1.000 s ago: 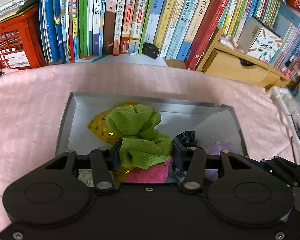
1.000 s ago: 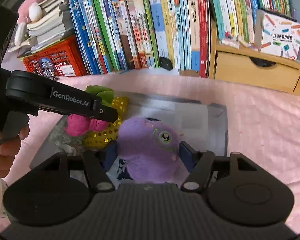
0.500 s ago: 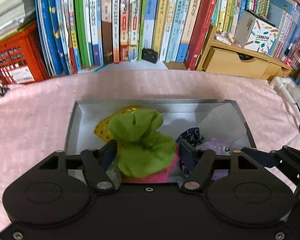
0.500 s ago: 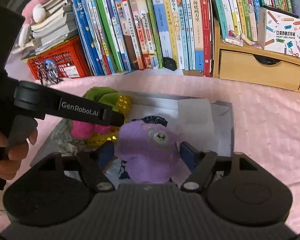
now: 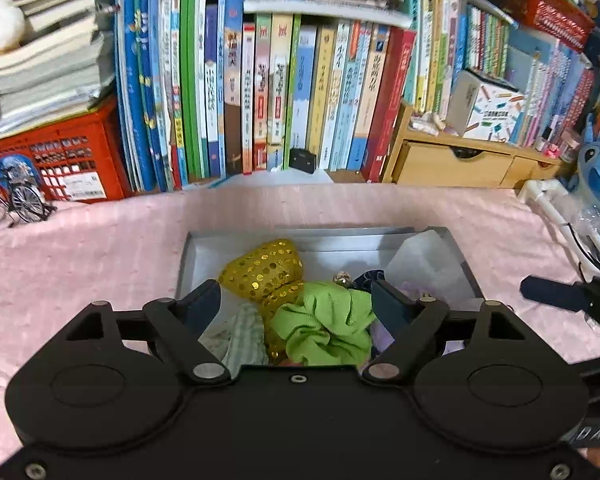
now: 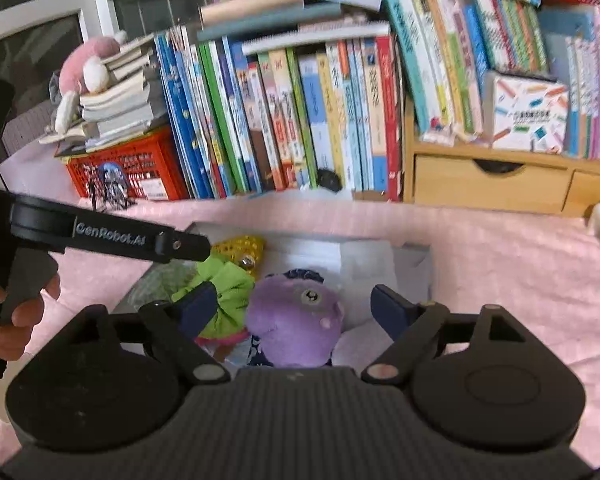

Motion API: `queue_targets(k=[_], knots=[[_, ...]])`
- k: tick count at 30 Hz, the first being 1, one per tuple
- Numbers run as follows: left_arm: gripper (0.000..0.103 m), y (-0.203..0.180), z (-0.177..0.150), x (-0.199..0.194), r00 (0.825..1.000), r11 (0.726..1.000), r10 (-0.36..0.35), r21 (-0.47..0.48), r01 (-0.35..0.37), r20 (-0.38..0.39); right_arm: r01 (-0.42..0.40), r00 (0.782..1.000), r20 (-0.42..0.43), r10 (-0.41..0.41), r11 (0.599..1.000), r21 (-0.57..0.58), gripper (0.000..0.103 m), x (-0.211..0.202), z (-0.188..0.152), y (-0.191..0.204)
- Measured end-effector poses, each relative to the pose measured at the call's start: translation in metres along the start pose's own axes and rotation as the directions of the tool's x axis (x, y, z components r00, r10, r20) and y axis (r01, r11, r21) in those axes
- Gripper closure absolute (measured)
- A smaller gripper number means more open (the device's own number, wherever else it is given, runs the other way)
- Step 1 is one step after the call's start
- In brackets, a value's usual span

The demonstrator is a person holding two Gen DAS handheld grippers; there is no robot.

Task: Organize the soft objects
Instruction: 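Withdraw both open grippers from the tray back over the table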

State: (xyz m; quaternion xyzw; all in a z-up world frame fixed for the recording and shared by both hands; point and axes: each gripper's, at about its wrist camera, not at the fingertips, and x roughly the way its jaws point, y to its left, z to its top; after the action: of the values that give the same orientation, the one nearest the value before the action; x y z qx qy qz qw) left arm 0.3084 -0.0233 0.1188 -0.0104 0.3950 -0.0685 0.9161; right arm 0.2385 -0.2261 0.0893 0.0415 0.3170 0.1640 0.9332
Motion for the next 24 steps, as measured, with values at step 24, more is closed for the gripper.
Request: queue_targets(k=[24], knots=[[0.015,-0.027,-0.107,-0.134,0.969,0.992,-0.099,0.102,0.078,0.226,0.133,0.951,0.291,-0.107,0.989,-0.071,0.001,-0.120,-0.043,0.033]])
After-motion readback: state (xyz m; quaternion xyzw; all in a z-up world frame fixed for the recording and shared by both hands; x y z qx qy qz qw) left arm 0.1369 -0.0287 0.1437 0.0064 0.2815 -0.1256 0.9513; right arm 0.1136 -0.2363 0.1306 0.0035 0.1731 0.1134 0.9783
